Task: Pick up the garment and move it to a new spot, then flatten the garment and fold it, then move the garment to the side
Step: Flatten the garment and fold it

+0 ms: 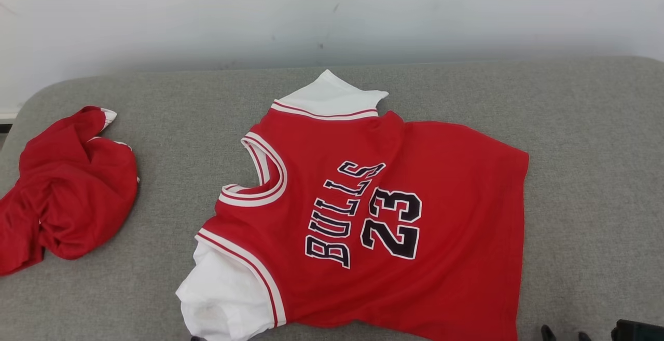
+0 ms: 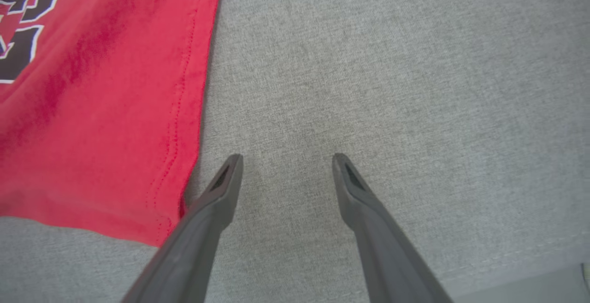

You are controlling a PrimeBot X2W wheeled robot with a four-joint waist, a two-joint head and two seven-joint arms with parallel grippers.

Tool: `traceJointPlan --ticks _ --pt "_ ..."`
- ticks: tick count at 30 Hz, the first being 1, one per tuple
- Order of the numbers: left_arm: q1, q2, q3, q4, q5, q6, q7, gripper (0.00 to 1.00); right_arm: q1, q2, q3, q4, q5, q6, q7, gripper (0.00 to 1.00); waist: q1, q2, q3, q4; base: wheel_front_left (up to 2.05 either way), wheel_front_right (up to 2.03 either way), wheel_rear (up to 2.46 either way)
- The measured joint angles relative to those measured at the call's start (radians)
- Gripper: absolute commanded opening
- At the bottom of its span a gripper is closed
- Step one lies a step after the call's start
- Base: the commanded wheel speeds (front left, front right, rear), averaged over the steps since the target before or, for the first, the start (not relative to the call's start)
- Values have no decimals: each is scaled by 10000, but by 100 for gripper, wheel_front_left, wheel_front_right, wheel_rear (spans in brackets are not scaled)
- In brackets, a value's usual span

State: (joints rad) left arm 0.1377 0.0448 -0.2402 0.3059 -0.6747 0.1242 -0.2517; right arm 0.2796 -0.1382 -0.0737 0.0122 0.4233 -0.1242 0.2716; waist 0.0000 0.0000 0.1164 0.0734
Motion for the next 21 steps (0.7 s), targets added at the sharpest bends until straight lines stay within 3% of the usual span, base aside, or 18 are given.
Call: traceJointPlan --ticks 5,11,17,21 --pt "-4 -15 447 -13 -255 0 0 100 22 -222 -422 -366 -316 -2 4 100 0 1 -140 52 0 0 0" --pt "-393 -6 1312 -930 -59 2 0 100 -350 94 -662 -836 -556 -4 -596 100 0 1 -443 125 0 0 0" --pt "-995 -12 1356 -2171 972 2 -2 100 -1168 686 -408 -1091 -554 -6 -1651 100 -1 1 -872 157 0 0 0" --pt "-1514 -12 805 -2497 2098 2 -44 100 -1750 792 -90 -1099 -566 -6 -2387 100 0 1 -1175 124 0 0 0"
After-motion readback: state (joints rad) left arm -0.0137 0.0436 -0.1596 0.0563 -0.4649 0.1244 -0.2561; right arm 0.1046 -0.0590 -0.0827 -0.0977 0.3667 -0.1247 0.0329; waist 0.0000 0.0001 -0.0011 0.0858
